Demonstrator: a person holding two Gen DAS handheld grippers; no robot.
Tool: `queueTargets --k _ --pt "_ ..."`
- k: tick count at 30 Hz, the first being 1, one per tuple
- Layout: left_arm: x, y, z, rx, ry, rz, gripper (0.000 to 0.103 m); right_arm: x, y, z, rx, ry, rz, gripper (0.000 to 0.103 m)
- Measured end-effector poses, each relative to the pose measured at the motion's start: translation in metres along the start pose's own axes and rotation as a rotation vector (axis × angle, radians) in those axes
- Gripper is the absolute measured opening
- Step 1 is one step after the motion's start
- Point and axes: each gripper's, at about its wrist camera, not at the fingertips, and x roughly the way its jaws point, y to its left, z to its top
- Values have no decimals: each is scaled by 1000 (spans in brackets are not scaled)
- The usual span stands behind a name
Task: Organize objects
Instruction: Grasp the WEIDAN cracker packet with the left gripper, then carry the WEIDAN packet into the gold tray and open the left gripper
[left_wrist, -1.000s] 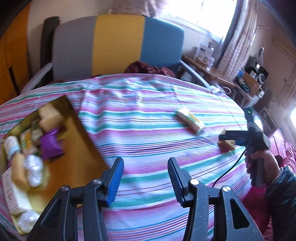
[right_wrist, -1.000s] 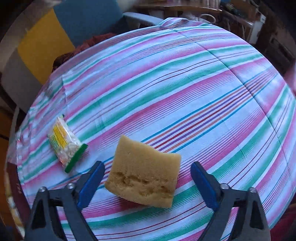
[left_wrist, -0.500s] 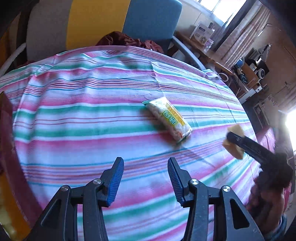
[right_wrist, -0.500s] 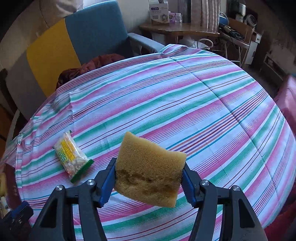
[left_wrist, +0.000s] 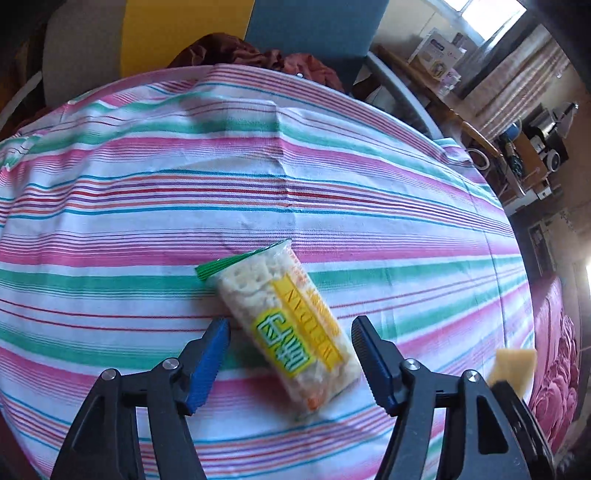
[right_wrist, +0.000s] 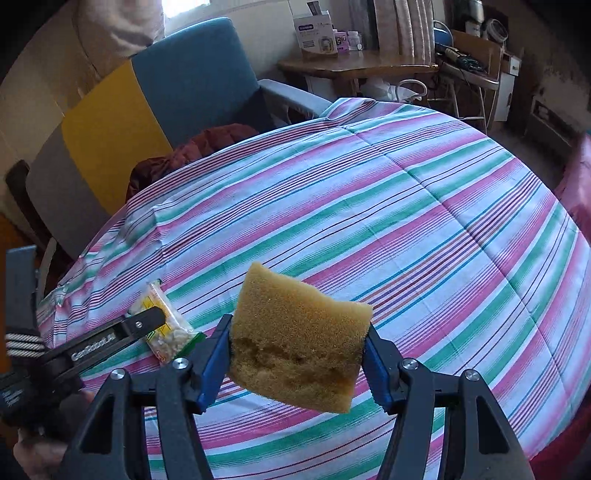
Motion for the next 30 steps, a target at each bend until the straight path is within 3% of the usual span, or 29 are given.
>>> queueTargets --k 6,10,19,25,30 --pt "12 -18 5 103 -32 91 69 0 -6 1 27 5 25 65" --pt "1 -11 -12 216 -73 111 42 4 -3 0 1 17 25 65" --pt "-52 45 -96 315 -128 105 40 20 33 -14 -184 98 96 65" --pt "-79 70 -143 303 -166 97 40 25 75 -37 -385 136 180 65" --pt "-97 85 -173 301 -197 100 39 31 97 -59 -526 163 179 64"
